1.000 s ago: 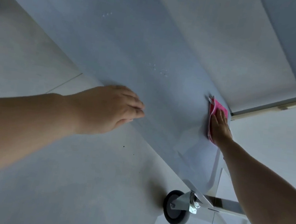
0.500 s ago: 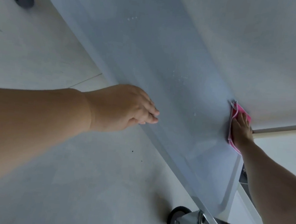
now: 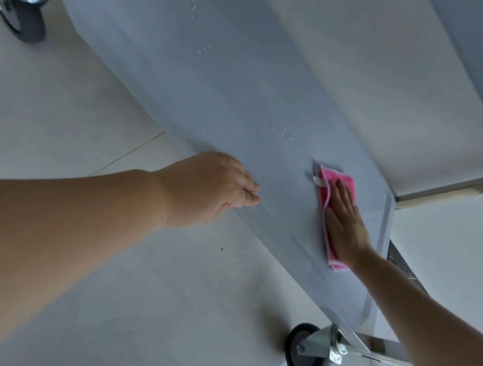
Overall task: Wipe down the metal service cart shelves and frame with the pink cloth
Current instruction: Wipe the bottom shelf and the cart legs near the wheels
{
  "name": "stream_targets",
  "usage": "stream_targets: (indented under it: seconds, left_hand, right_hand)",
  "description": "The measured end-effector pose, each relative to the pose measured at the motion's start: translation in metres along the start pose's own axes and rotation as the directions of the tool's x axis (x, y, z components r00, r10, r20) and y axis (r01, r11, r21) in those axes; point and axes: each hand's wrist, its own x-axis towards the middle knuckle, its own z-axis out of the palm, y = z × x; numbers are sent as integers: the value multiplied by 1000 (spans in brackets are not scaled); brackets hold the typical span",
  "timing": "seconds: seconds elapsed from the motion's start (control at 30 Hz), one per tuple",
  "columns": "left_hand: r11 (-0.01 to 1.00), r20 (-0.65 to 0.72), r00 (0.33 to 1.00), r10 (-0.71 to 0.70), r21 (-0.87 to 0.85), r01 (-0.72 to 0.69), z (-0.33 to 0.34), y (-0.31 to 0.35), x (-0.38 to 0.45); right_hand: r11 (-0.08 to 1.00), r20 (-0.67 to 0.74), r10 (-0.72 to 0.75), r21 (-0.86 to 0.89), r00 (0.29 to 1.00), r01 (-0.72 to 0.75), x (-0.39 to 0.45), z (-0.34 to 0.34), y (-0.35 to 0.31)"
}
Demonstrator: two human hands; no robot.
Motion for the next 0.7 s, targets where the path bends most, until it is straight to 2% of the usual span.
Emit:
stream_targets:
  seconds: [0.2,0.4,0.53,0.63,0.7]
  left_hand:
    - [999,31,999,-18,46,17,2,-2,2]
    - [999,24,999,-35,43,34,0,-1,3]
    - [992,-92,996,-4,123,16,-20,-9,-10]
    - [976,-186,983,7,215,33,-36,-22,-25]
    - [973,-195,981,5,229,41,-40,-28,-31]
  right_hand:
    - [979,-4,-196,62,981,196,-43,-4,-61]
    - [953,50,-301,60,952,298,-51,-3,-77]
    - [953,73,-302,30,951,301,-48,-5,-72]
    - [930,119,-361,-29,925,367,-37,-7,-66]
    - [919,146,-384,-35,912,392,-21,-10,-64]
